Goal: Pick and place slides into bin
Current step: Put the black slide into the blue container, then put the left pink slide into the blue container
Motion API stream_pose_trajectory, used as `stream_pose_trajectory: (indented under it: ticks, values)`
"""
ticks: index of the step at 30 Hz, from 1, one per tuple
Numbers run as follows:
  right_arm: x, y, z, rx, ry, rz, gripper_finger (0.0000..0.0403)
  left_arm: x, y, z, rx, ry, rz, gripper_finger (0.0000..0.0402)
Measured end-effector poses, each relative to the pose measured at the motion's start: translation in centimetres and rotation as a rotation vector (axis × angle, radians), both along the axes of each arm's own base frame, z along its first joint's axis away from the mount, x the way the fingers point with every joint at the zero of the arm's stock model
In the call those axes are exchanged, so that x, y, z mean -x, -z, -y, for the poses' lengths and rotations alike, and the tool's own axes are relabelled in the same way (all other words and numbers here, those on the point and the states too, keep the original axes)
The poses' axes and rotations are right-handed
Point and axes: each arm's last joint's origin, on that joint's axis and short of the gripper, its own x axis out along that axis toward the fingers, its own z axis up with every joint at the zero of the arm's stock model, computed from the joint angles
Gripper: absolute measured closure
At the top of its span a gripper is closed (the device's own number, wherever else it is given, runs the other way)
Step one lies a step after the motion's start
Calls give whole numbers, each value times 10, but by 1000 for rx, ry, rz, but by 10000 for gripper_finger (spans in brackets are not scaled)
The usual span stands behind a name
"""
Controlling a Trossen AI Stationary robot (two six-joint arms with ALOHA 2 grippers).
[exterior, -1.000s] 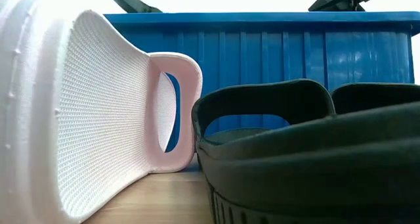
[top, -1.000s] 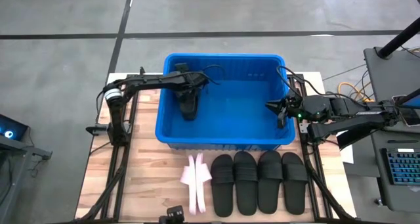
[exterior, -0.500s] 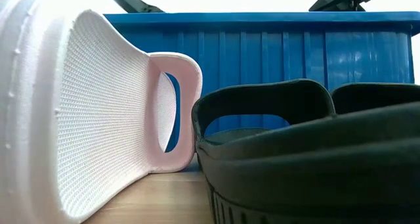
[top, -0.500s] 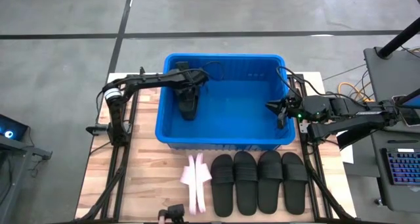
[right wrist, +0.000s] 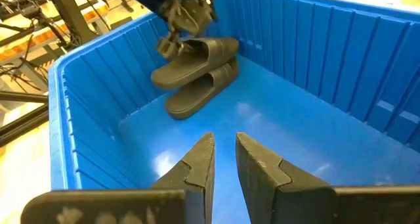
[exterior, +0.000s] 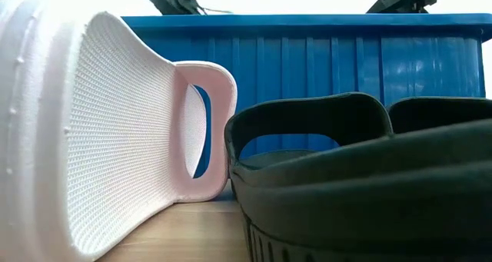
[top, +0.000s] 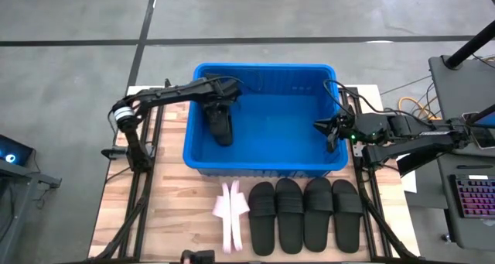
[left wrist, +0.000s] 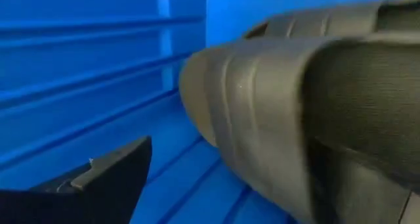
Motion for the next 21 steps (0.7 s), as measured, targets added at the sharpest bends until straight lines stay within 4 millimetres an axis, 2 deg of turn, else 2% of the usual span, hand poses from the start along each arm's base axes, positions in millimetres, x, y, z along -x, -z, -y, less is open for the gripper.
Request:
stream_pose_trajectory:
  ticks: [6, 11, 15, 18, 21]
  values:
    - [0, 0, 0, 2, -1, -4, 349, 11, -35, 11, -19, 31, 142, 19]
    - [0, 0, 0, 0, 0, -5, 349, 27, -80, 38, -15, 113, 327, 20]
    - [0, 0, 0, -3, 3, -2, 349, 37, -117, 63, 122, 177, 683, 20]
    - [0, 0, 0, -8, 3, 9, 349, 45, -148, 81, 281, 200, 1021, 20]
    - [-2, -4, 0, -11, 3, 48, 349, 53, -174, 95, 426, 256, 1268, 20]
